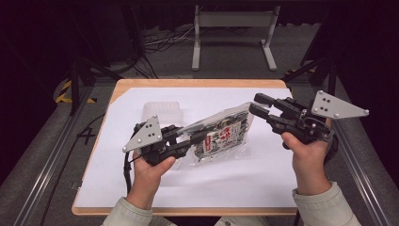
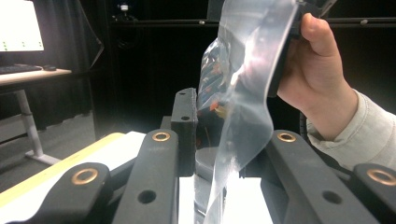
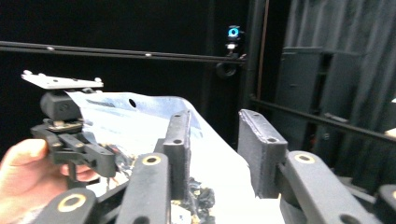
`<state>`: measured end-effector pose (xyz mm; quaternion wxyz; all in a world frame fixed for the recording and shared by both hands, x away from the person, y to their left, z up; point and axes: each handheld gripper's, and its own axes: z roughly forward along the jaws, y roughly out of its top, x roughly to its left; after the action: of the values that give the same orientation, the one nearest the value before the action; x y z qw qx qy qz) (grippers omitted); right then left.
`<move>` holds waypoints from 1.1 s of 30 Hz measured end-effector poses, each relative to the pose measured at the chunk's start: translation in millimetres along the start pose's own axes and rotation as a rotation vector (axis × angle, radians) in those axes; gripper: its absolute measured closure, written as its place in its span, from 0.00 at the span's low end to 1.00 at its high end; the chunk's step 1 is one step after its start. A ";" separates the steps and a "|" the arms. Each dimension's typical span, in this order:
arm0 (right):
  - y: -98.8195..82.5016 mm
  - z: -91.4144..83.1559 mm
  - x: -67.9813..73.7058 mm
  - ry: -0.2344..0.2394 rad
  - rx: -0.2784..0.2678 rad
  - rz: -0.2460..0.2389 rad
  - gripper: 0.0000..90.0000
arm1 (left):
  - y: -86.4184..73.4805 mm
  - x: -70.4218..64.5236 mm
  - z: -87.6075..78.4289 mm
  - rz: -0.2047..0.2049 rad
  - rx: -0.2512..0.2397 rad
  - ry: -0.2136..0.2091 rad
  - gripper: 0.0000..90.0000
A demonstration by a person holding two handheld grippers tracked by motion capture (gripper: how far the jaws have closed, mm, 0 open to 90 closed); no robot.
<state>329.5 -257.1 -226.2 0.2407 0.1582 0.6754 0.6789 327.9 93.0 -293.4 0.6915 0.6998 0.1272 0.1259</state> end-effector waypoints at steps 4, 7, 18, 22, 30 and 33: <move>1.3 -7.6 -1.9 -0.047 -0.008 -0.023 0.69 | 6.4 4.8 0.5 0.008 0.015 0.029 0.82; 1.0 -11.2 -3.7 -0.061 -0.011 -0.026 0.69 | 9.8 7.7 -0.2 0.007 0.009 0.035 0.82; -10.3 -30.6 -14.3 -0.107 -0.002 0.013 0.69 | 30.5 24.4 -9.9 0.000 -0.021 0.097 0.82; -15.6 -33.4 -11.7 -0.111 0.019 0.006 0.68 | 36.7 30.4 -14.0 -0.001 -0.026 0.123 0.82; -36.8 -39.5 -13.4 -0.098 0.056 0.056 0.67 | 42.1 42.3 -25.1 -0.026 -0.045 0.158 0.82; -46.6 -42.1 -15.8 -0.111 0.058 0.077 0.66 | 43.2 46.9 -30.0 -0.033 -0.055 0.174 0.82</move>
<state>325.2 -302.4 -272.4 0.2468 0.2284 0.6737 0.6581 361.4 137.0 -249.9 0.6987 0.6649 0.1947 0.1784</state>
